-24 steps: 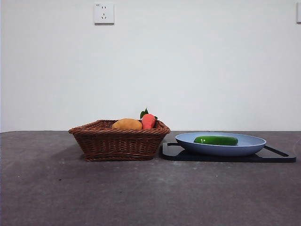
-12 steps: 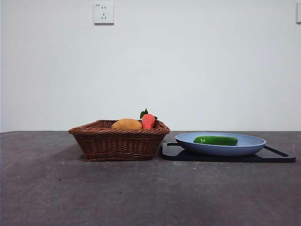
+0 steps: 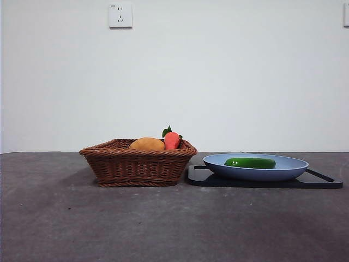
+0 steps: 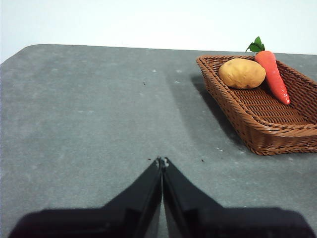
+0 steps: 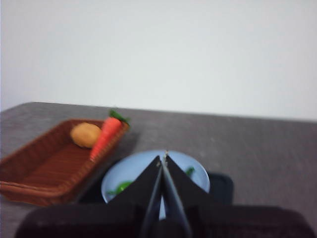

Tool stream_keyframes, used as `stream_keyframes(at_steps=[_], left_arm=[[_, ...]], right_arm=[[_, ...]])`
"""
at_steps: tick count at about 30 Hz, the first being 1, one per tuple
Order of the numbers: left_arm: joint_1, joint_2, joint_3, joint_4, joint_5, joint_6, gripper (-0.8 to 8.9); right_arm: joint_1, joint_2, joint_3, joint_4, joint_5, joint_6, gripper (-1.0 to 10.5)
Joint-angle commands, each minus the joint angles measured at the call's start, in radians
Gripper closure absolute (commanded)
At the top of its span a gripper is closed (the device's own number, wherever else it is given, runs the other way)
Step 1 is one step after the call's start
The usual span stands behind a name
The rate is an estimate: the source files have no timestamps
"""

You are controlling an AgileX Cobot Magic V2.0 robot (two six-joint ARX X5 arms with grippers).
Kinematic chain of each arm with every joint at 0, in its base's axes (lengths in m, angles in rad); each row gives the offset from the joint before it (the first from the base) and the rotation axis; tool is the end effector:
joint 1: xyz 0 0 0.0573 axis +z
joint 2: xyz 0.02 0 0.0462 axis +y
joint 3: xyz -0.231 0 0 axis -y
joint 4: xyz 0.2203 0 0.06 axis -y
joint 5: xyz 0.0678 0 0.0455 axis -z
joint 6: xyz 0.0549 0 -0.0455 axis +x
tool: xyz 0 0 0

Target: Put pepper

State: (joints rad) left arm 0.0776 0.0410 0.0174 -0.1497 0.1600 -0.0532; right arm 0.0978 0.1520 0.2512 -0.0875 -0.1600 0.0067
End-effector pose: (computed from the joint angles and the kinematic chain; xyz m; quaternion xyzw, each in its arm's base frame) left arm 0.1313 0.0014 0.1467 -0.0367 0.0870 -0.0387 0.9948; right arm 0.1255 0.0211 0.2214 0.0031 -0.0054 0.1286 0.9917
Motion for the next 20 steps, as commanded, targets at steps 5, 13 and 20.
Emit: stream_keyframes(at_steps=[5, 13, 20], left_arm=[[0.003, -0.003, -0.01, 0.007, 0.0, -0.003, 8.05], [0.003, -0.003, -0.01, 0.006, 0.0, -0.003, 8.05], [0.003, -0.003, -0.01, 0.006, 0.0, -0.003, 8.05]], right_arm=[[0.001, -0.097, -0.14, 0.012, 0.063, 0.082, 9.4], [0.001, -0.153, -0.24, 0.012, 0.063, 0.127, 9.4], [0.0, -0.153, -0.243, -0.045, 0.063, 0.127, 9.4]])
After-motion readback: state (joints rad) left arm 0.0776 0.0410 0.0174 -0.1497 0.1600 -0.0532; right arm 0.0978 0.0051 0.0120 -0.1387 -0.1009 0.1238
